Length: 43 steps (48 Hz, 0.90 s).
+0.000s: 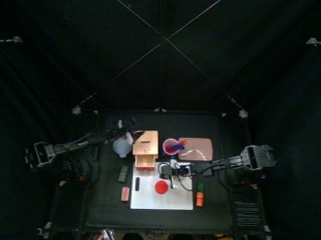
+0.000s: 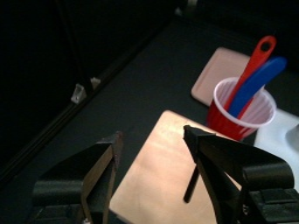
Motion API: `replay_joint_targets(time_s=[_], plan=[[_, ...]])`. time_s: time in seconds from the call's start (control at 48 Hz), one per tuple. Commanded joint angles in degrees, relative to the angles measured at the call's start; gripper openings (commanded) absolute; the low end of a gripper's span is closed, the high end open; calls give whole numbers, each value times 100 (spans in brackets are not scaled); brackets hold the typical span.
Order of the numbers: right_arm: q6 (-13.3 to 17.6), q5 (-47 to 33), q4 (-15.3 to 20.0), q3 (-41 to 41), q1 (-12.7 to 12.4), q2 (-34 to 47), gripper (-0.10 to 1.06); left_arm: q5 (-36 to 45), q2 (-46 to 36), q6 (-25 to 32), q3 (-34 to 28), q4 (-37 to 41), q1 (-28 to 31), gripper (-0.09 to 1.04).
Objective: Get the cutter from the drawer then cut the dough then place the extra dough in the bowl
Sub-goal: Shut the drawer
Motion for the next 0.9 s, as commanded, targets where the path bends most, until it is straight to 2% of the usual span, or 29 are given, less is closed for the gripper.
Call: replay_joint_targets(time_s=[0.021, 0.292, 0.562, 0.896], plan=[[18, -53, 26, -554, 26, 272, 22, 598, 272, 35, -571, 404, 62, 83], [18, -9, -9, -1397, 88, 1125, 22, 1011, 1072, 264, -1248, 729, 149, 69], [-35, 9, -176, -1775, 35, 1503, 22, 1503, 1723, 694, -1723, 633, 132, 67], [0, 9, -501, -1811, -580, 1617, 23, 1521, 1793, 800, -1626, 545, 114, 67]])
